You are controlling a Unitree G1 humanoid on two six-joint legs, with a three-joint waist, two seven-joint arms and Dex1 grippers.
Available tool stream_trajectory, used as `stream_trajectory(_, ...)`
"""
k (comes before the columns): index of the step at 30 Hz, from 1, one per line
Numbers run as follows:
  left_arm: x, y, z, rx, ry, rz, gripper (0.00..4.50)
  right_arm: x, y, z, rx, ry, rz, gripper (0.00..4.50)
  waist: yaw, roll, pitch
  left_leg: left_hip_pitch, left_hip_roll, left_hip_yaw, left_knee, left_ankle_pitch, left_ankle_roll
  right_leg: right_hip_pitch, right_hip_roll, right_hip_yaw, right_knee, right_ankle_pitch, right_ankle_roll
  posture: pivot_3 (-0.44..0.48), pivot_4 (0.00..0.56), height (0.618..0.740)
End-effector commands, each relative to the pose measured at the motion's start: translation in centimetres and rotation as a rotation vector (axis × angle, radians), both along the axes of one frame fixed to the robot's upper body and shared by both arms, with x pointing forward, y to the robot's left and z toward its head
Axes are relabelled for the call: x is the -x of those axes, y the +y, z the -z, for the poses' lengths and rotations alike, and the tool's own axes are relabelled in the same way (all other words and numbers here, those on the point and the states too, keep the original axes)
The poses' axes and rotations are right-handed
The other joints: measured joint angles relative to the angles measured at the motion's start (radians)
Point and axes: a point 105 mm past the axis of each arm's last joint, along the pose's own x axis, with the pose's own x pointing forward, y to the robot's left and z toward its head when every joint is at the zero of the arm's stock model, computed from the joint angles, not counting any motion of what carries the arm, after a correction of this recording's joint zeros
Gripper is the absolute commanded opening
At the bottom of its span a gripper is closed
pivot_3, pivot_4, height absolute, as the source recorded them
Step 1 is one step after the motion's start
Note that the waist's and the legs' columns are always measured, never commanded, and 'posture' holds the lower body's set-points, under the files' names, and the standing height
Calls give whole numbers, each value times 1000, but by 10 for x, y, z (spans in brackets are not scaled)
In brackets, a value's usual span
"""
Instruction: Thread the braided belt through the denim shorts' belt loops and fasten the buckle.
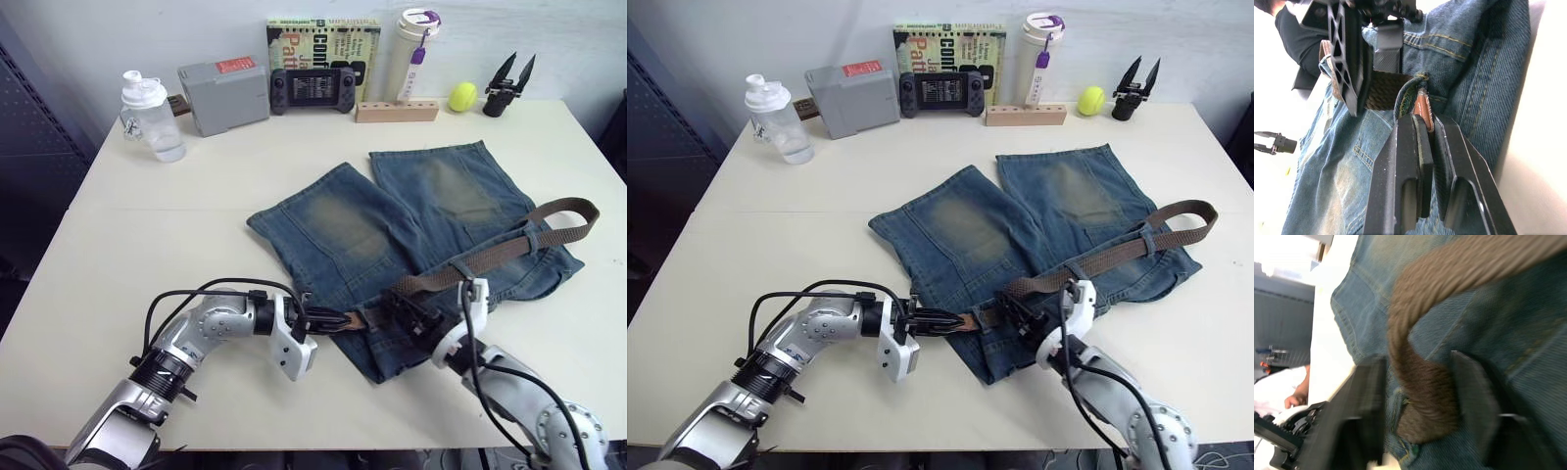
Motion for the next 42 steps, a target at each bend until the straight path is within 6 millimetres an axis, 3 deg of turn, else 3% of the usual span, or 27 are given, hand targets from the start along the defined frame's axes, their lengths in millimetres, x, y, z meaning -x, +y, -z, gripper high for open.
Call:
stream_trajectory(1,-1,5,0,-18,-4,-9,0,20,-12,-47,77,-193,-113,3791,1,0,0,0,0,0,0,0,0,0,0,0,0,0,0,0,150,731)
stream_trajectory(4,-2,5,-1,-9,-2,-13,0,27,-15,-43,256,-232,-176,3791,2,0,0,0,0,0,0,0,1,0,0,0,0,0,0,0,150,731)
stream_trajectory(5,-2,5,-1,-5,-1,-14,0,24,-20,-43,304,-245,-152,3354,2,0,0,0,1,0,0,0,1,0,0,0,0,0,0,0,150,731)
stream_trajectory(7,-2,5,-2,-1,-1,-14,0,22,-28,-36,401,-249,-142,2999,3,0,0,0,1,0,0,0,1,0,0,0,0,0,0,0,150,731)
stream_trajectory(9,-2,5,-2,3,-1,-14,0,22,-35,-26,506,-251,-144,2161,3,0,0,0,0,0,0,0,1,0,-1,0,0,0,0,0,150,731)
stream_trajectory(10,-2,5,-3,4,-1,-14,0,21,-39,-25,536,-265,-132,1448,3,0,0,0,-1,0,0,0,1,0,-1,0,-1,0,0,0,150,731)
stream_trajectory(11,-2,5,-3,6,0,-14,0,19,-43,-26,570,-293,-119,1297,3,-1,0,0,-1,0,0,0,1,0,-1,0,-1,0,0,0,150,731)
stream_trajectory(14,-2,6,-4,14,0,-17,0,12,-55,-29,651,-340,-80,25,4,0,0,0,-3,0,1,0,1,0,0,0,-1,0,0,0,150,731)
stream_trajectory(16,-2,7,-6,24,-1,-20,0,11,-64,-18,770,-327,-92,25,4,0,0,0,-3,0,1,0,1,0,0,0,-1,0,1,0,150,731)
stream_trajectory(21,-5,17,-15,74,-6,-61,0,16,-79,34,991,-159,-167,25,3,-1,0,0,-4,0,1,0,1,0,0,-1,-1,0,1,0,150,731)
stream_trajectory(24,-5,45,-19,81,-23,-116,0,18,-75,49,942,-78,-165,25,-1,-4,-2,1,-2,0,1,0,0,2,1,-1,-1,0,0,0,150,731)
stream_trajectory(29,1,95,-17,48,-35,-207,0,15,-66,49,906,-74,-164,25,-7,-11,-6,2,3,-1,1,-1,-1,3,2,-1,-2,0,0,0,150,731)
stream_trajectory(37,54,242,33,-267,164,-468,0,11,-51,46,865,-85,-176,25,-28,-11,-9,6,8,-1,-5,-3,-5,3,2,-9,-1,-4,-8,0,150,731)
stream_trajectory(40,60,287,35,-364,208,-624,0,10,-47,46,854,-87,-183,25,-31,-13,-11,17,9,5,-14,-3,-7,6,3,-10,1,-6,-12,0,150,731)
stream_trajectory(42,61,303,34,-413,216,-682,0,8,-46,47,851,-86,-185,25,-31,-13,-12,20,11,7,-17,-3,-7,5,3,-11,3,-7,-14,0,150,731)
